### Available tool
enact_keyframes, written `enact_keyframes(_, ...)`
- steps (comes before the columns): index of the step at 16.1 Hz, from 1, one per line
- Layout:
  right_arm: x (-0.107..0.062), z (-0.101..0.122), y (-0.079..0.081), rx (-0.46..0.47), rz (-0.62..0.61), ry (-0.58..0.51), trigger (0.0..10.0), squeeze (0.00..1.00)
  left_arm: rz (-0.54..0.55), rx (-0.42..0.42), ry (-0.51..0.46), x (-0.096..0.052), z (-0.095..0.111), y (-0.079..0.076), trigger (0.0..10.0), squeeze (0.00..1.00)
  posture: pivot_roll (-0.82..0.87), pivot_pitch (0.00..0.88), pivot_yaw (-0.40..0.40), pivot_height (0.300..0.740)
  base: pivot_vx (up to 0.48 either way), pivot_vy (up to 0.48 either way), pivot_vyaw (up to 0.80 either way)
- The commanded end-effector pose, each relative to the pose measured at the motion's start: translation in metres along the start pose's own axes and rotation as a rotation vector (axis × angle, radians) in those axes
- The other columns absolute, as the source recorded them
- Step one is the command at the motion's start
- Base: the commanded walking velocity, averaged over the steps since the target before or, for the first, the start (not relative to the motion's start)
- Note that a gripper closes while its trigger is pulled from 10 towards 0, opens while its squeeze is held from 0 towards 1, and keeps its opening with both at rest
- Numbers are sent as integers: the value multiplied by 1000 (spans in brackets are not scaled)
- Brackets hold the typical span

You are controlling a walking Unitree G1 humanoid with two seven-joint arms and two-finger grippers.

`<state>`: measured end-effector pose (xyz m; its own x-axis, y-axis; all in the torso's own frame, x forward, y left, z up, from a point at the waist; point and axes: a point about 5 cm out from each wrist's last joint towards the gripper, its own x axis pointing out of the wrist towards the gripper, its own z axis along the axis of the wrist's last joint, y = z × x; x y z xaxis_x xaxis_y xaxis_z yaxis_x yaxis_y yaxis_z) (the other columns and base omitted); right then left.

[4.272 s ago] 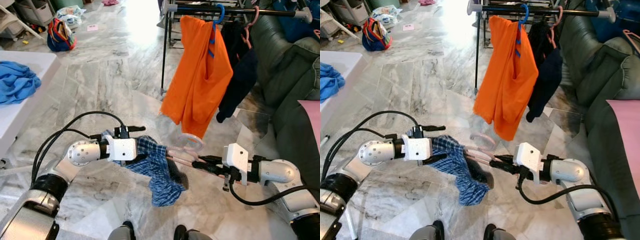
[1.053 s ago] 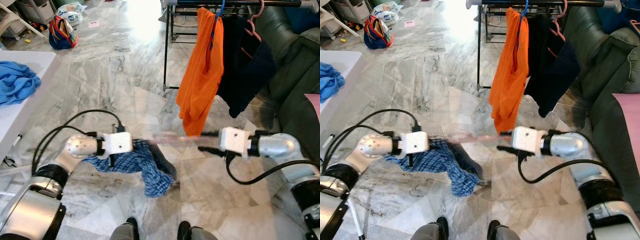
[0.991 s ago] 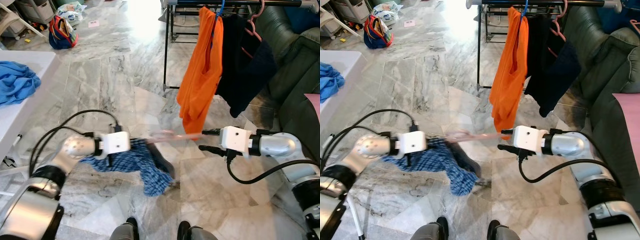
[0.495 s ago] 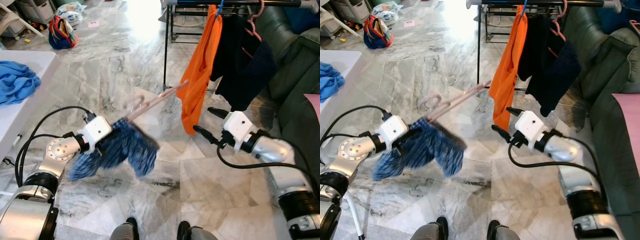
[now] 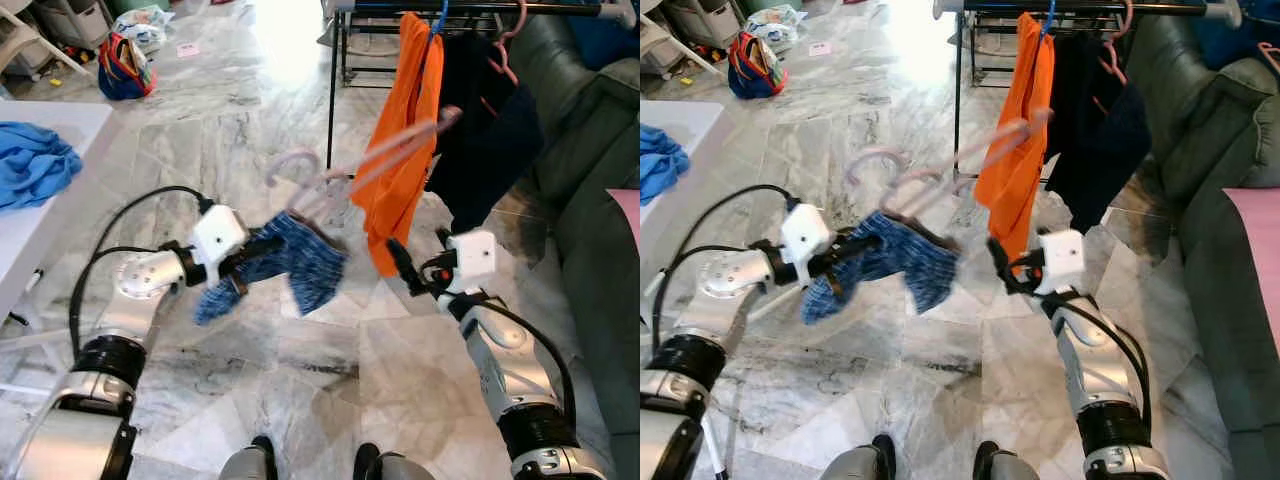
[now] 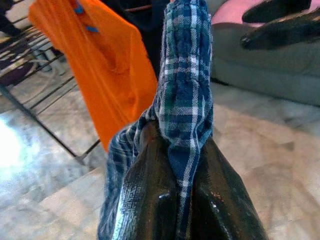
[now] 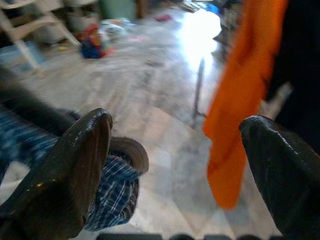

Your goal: Hang hanger

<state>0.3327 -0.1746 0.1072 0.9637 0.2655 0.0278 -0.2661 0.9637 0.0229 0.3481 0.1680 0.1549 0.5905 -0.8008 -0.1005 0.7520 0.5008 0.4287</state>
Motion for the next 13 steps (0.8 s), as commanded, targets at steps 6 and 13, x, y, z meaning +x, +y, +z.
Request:
enact_keyframes(6, -4, -17, -14, 42, -160, 107, 10000, 0, -122, 47, -106, 18, 24, -19, 0, 0, 58, 222, 12, 740, 0, 0, 0)
enact_keyframes(13, -13, -28, 4, 249, 114, 151, 10000, 0, -172, 81, -196, 27, 55, -22, 0, 0, 60, 223, 3, 740, 0, 0, 0)
